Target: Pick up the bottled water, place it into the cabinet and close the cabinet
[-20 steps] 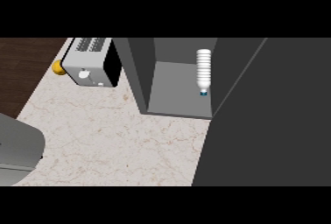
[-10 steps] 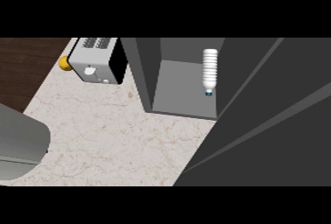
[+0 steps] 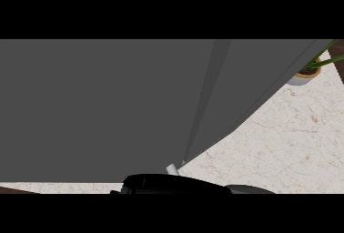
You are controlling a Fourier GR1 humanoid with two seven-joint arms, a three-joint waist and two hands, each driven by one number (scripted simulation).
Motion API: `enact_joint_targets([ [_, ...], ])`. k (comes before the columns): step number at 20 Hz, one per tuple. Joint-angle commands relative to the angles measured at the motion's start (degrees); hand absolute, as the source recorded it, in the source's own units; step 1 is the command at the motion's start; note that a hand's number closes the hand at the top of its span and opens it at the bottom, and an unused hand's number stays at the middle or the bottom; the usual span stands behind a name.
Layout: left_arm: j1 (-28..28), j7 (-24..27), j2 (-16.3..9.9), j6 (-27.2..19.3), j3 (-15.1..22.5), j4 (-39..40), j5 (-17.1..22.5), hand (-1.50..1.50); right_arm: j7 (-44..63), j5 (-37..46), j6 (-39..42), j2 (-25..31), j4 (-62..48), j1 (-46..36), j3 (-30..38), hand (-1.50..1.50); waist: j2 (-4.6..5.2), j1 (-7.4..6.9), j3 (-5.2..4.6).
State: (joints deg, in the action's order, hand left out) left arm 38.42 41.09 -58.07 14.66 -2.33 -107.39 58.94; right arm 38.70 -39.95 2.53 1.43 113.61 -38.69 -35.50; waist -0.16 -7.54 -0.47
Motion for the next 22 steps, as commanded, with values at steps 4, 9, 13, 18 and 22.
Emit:
enact_joint_targets([
  [4,7.79,2.61,1.06,6.85,-6.83,2.35,0.76,-1.5,0.01,-11.54,-2.6,-1.39,-16.07,-17.63,5.68,1.5,0.12,2.85,0.41],
  [9,10.69,1.18,2.46,9.91,-11.25,1.84,2.92,-1.5,-1.99,-14.64,-2.32,-1.42,-22.48,-14.87,6.29,1.5,0.19,5.09,0.51],
  [13,11.46,2.65,7.36,12.27,-10.72,4.51,-2.11,-1.5,-1.78,-15.66,5.88,-0.32,-31.07,-15.16,12.16,1.5,0.33,5.61,0.46],
  [18,15.44,1.36,11.56,14.08,-13.56,1.24,-3.66,-1.5,-2.72,-15.72,9.49,2.76,-31.88,-10.41,15.68,1.5,0.08,6.14,0.52],
  [22,13.2,-2.35,10.38,14.97,-16.88,2.46,-0.55,-1.5,-7.11,-12.12,11.57,1.87,-42.34,-15.16,19.82,1.5,0.35,6.05,0.49],
])
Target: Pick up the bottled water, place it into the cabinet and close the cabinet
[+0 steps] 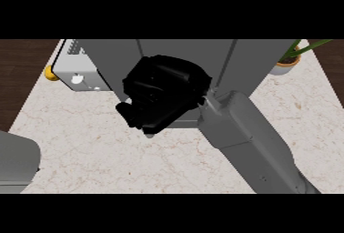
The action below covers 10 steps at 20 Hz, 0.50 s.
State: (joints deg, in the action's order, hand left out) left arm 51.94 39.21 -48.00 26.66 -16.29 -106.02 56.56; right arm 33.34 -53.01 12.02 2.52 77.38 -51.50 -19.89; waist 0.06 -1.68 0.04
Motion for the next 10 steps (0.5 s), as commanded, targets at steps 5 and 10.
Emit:
enact_joint_targets([
  [5,1.03,-1.79,4.45,2.75,-2.11,-2.85,-2.56,-1.5,-9.15,6.3,9.28,3.65,-9.5,-1.1,6.07,1.5,0.12,0.12,0.01],
  [10,-0.55,-3.86,4.79,5.42,-3.81,-0.01,-0.81,-1.5,-13.1,11.04,7.66,2.26,-14.01,-6.78,8.18,1.5,0.17,0.05,-0.05],
])
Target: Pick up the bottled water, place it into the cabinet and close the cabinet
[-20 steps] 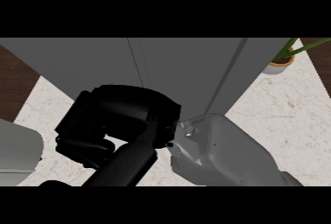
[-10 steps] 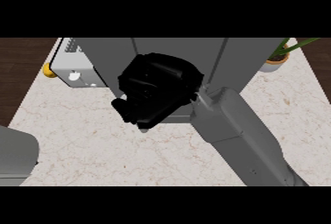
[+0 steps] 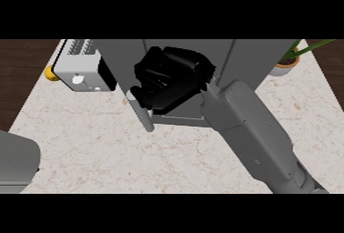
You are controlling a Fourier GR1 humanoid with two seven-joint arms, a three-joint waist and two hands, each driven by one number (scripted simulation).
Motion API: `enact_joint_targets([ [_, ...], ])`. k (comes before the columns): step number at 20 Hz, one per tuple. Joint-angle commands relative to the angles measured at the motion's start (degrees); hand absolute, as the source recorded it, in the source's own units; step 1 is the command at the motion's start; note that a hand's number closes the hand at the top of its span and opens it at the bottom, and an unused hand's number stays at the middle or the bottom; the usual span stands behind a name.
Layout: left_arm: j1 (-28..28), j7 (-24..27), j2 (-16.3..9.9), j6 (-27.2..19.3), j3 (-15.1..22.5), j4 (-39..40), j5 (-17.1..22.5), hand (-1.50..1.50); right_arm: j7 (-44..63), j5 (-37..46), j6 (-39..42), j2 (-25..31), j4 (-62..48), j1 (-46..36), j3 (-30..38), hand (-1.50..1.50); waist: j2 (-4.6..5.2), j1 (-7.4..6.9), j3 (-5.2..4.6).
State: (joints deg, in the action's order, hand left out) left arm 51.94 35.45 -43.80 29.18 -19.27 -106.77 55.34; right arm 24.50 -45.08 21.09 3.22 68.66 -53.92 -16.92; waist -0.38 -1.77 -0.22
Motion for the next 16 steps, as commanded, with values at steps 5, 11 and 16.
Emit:
enact_joint_targets([
  [5,-2.3,-0.53,2.1,2.68,-0.26,1.56,-1.15,-1.5,-8.1,6.06,-5.35,1.16,-6.74,-8.87,8.48,-1.5,0.66,-0.23,0.14],
  [11,-1.78,-2.47,2.07,2.23,-0.91,-0.76,-1.69,-1.5,-9.83,9.84,-8.12,2.96,-6.47,-9.85,8.81,-1.5,0.5,0.0,0.21],
  [16,-4.79,-2.64,3.89,1.5,1.37,-0.13,-4.3,-1.5,-9.35,10.13,-9.74,1.51,-8.4,-12.75,9.29,-1.5,0.76,-0.02,0.1],
])
